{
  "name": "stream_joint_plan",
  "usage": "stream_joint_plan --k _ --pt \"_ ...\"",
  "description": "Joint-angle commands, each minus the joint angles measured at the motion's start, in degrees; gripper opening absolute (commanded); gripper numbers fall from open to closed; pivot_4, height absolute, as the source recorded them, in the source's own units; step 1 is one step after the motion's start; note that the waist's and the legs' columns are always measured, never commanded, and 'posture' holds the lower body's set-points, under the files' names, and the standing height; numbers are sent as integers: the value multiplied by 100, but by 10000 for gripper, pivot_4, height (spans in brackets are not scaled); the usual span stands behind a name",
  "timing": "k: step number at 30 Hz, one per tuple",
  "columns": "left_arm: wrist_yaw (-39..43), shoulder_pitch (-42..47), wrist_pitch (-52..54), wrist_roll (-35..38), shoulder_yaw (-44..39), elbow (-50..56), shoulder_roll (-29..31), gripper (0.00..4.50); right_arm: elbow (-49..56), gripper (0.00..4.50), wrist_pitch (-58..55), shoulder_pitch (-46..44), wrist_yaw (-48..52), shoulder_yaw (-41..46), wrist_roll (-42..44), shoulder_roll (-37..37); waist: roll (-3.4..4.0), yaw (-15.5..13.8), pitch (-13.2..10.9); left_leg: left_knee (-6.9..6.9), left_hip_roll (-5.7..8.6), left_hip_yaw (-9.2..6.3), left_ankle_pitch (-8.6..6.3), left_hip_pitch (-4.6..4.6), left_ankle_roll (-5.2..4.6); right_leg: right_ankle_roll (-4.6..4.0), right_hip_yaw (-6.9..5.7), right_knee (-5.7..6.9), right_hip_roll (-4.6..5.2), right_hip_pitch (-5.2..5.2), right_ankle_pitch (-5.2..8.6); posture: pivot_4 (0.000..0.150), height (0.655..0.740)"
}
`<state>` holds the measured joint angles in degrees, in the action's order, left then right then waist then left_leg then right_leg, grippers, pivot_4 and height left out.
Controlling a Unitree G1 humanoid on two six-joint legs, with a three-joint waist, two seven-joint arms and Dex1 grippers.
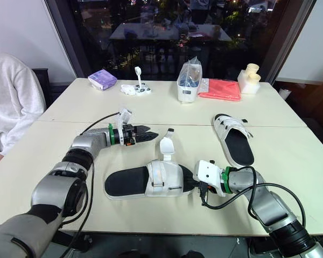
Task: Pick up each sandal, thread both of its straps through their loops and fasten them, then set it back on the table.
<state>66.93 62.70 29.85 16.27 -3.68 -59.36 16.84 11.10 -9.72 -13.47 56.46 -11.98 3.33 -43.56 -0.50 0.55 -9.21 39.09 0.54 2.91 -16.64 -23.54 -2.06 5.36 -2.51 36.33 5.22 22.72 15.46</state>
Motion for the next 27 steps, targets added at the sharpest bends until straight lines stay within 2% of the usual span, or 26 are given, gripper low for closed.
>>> stream_joint_plan --k 1,5,10,18,23,27 --pt "72 186 1000 220 -109 97 -18 44416 -39 0 -55 18 19 -64 -78 11 -1 0 0 1 0 0 0 0 0 1 0 0 -2 0 0 1500 7400" --pt "-195 204 1466 164 -71 39 -217 44416 -52 0 -50 3 21 -59 -88 7 -2 -10 -1 4 -1 0 0 0 -2 5 1 1 -18 -2 -1 1500 7400" --pt "-337 207 1279 126 -86 -86 -604 44416 -37 0 -51 26 8 -55 -104 7 -3 -12 -2 5 -3 -1 1 0 -1 7 4 1 -16 -2 -2 1500 7400" --pt "-1209 760 966 562 -1008 -983 -1181 44416 41 0 -95 59 -44 -57 -129 8 -4 -10 -3 6 -3 -1 1 0 0 7 4 1 -10 -1 -2 1500 7400" --pt "-1690 1042 670 874 -1623 -1277 -1326 44416 43 0 -103 55 -67 -60 -135 16 -5 -11 -2 6 -4 -1 6 0 8 10 5 1 -9 0 -3 1500 7400" --pt "-1750 1227 572 990 -1886 -1333 -1356 44416 38 0 -98 54 -82 -59 -154 18 -5 -11 -3 6 -4 0 16 0 26 14 4 1 -10 0 -6 1500 7400"
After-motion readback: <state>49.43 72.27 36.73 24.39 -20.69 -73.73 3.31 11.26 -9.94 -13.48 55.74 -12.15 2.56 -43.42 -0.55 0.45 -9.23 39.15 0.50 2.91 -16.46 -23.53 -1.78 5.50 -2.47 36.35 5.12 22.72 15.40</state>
